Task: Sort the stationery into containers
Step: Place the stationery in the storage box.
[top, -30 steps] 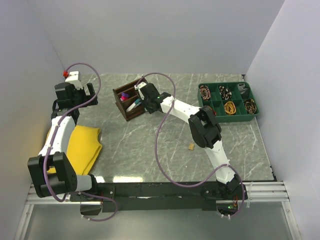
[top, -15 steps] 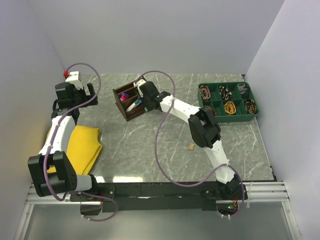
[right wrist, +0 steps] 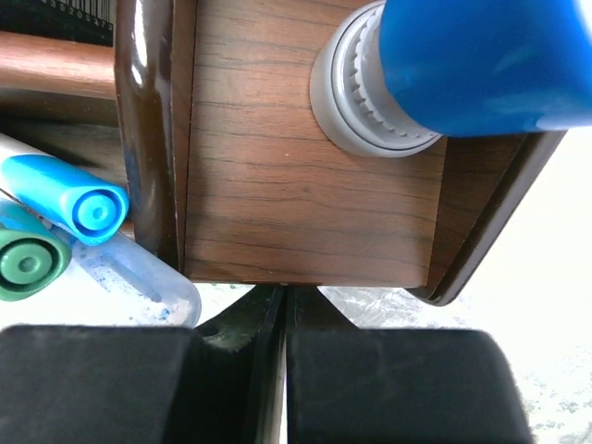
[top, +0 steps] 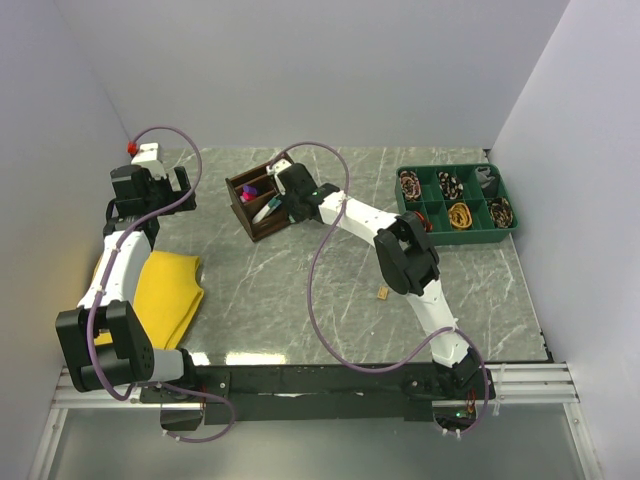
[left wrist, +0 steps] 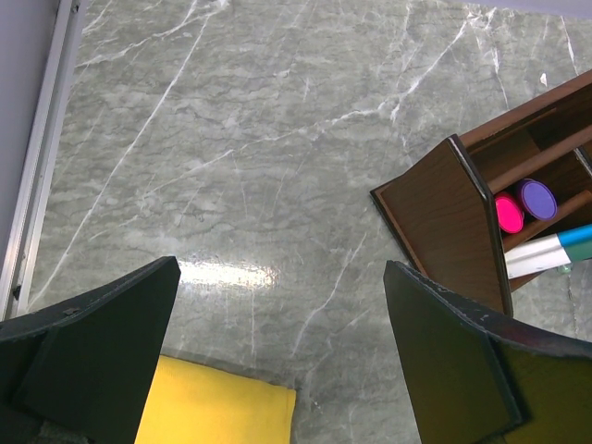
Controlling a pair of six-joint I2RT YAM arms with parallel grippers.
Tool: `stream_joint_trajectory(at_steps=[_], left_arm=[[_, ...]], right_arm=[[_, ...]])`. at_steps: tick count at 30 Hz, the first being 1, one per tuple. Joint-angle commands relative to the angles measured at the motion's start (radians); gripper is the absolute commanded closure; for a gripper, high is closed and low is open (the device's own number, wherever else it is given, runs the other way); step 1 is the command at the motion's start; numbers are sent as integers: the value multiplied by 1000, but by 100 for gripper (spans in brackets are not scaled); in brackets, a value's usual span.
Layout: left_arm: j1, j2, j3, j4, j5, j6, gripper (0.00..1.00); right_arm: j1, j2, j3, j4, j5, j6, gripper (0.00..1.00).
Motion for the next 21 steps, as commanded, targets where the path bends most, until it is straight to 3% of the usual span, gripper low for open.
stream_joint_trajectory(at_steps=[1,4,11,16,21], left_arm=[[4,-10,37,31,16,-19,1],[4,-14,41,39,12,-24,0],[4,-37,50,37,10,-38,1],[4,-57,55,28,21,-35,1],[6,-65,52,33,29,-39,1]], right_arm=[[-1,-70,-23,18,21,15,91],[-4,-157,-99,-17,-14,31,70],[-8,-435,-372,-120,-95,44,48],[-36,-660,-708,-162,-136,-175,45],[-171,-822,-919,-222,-233,-306,45]])
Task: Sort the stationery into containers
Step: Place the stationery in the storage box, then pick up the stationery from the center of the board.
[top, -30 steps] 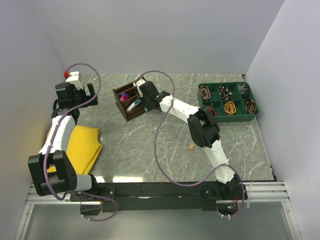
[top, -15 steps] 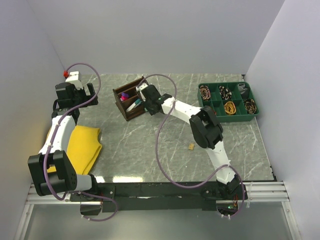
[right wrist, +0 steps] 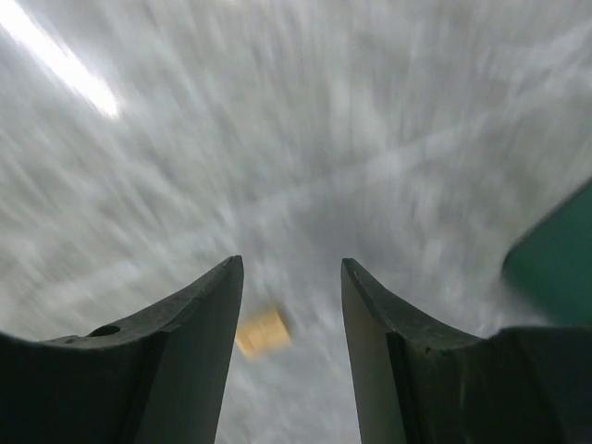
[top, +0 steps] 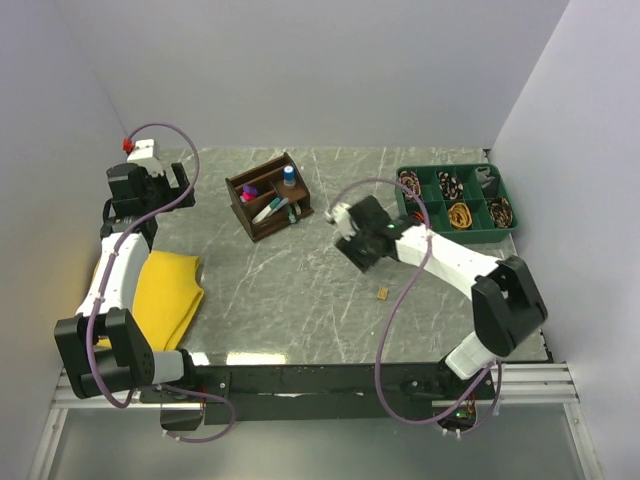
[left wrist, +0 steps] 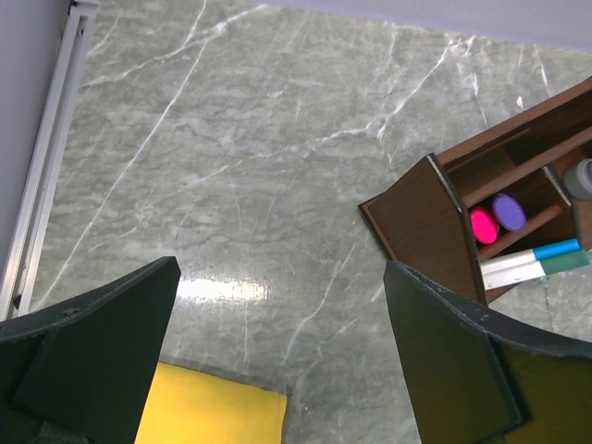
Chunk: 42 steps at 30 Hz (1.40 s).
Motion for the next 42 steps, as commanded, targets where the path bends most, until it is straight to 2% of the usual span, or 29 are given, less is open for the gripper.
stream_joint_trajectory(at_steps=[1,6,13,16,19,32,42], left_arm=[[4,-38,43,32,25,-21,0],[4,-36,45,28,47,-32,1],[6,-36,54,11,51,-32,1],[4,-38,56,2,47,-27,1],[4,-48,57,-20,36,-16,1],[4,-84,8,-38,36,-16,1],[4,-119,-22,-41,33,-15,1]], right_arm=[[-110,-97,-164,-69,-78,-167,45],[-167,-106,-186,-65,-73,-85,44],[-205,-119,-122,-138,-141,305,34],[-208,-125,-156,-158,-113,470,36],[-216,-113,-197,-168,-144,564,39],[-227,-2,-212,-142,-156,586,44],[-221,10,-241,-130,-145,601,49]])
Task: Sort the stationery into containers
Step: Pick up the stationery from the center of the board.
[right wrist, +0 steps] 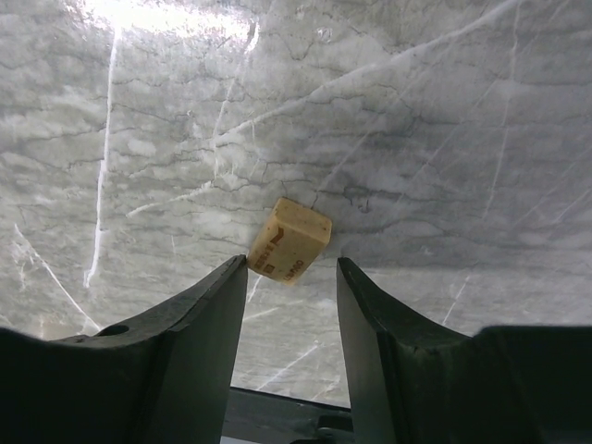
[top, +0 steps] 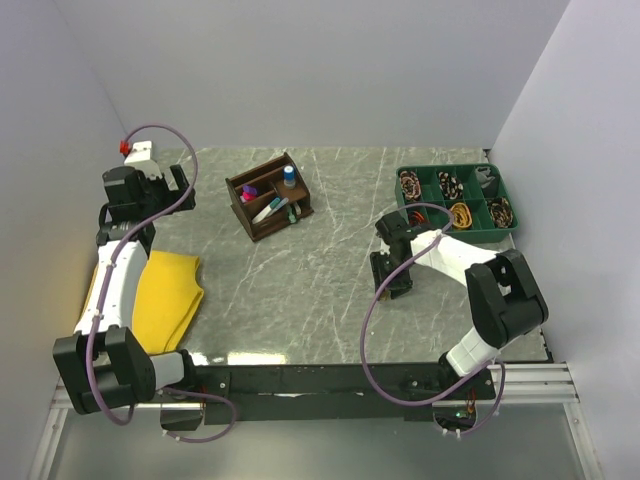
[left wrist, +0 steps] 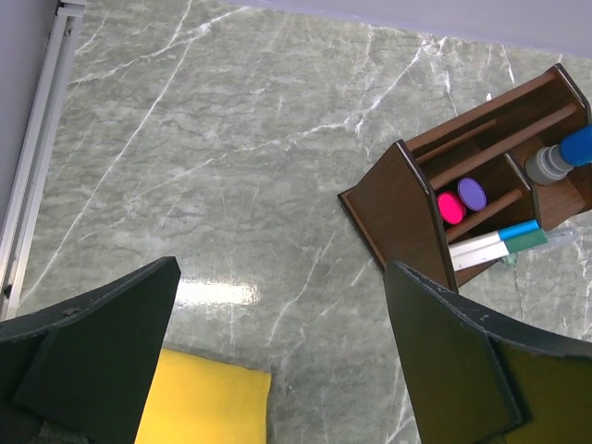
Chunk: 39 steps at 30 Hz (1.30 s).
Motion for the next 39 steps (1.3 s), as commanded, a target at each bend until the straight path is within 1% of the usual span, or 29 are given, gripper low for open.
stream_joint_trajectory(at_steps=[1,9,12,16,19,20,22,23,27,29,32,34,39], left_arm=[[5,-45,-18,12,2,1,1],[3,-82,-55,6,2,3,1],[3,-95,-64,4,2,1,1],[3,-106,-72,1,1,3,0],[3,-112,-78,3,1,0,1],[3,-117,-78,4,2,-2,1],[5,-117,-75,3,4,-5,1],[3,-118,-73,4,4,-4,1],[3,-115,-73,24,-4,1,1],[5,-115,-76,30,-6,1,0],[5,-109,-72,35,-6,4,1],[7,-105,-67,35,-7,9,0],[11,-86,-49,41,-18,21,1]], right_arm=[[-4,4,-19,22,11,26,50],[4,29,12,43,32,55,50],[10,44,18,51,35,56,51],[10,45,12,54,46,52,63],[16,38,16,59,49,40,68],[19,29,24,57,51,28,74],[25,15,42,48,47,13,80],[30,0,73,43,40,-1,87],[67,-8,177,36,21,-137,94],[90,24,243,54,9,-223,96],[107,90,318,103,20,-291,96],[117,152,360,152,34,-328,97],[128,292,555,198,63,-366,99]])
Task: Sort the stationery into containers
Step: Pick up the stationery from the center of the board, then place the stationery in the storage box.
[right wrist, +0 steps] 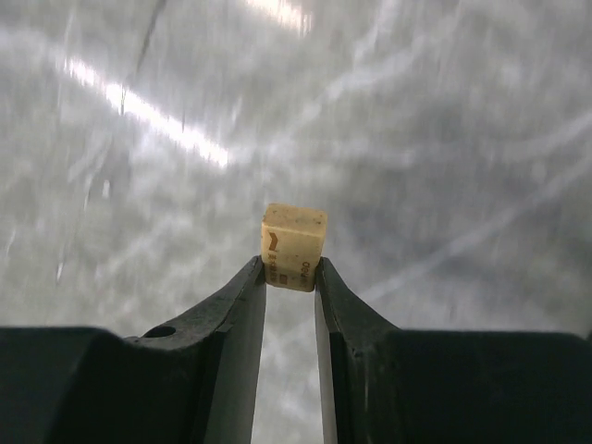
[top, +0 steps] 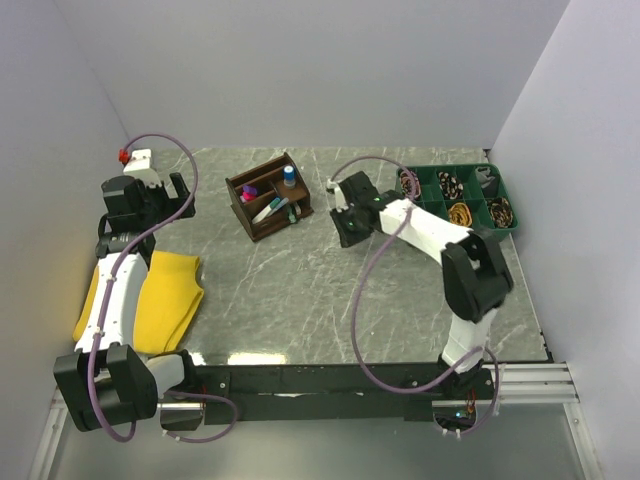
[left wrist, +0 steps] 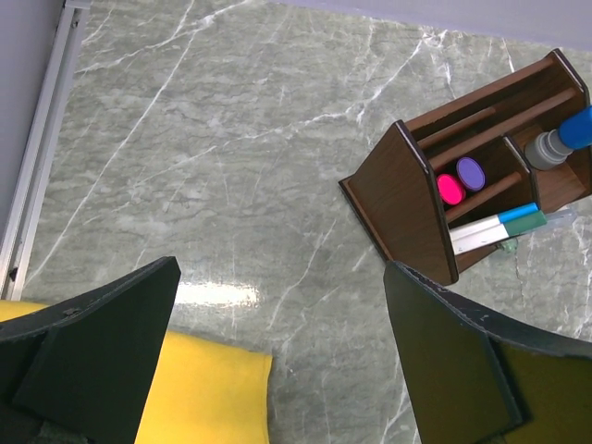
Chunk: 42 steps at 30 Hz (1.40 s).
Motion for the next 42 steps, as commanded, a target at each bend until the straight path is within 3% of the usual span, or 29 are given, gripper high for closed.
stream_joint_trajectory(at_steps=[1,5,11,42], left_arm=[[8,8,25,49,-17,20,0],[10,25,33,48,-24,29,1],[11,36,37,48,-25,37,1],[13,38,8,51,-42,51,1]], right_arm=[[7,129,160,83,38,-76,100],[19,231,330,87,42,-88,100],[51,332,453,106,47,-71,100],[160,441,553,169,150,-38,97]])
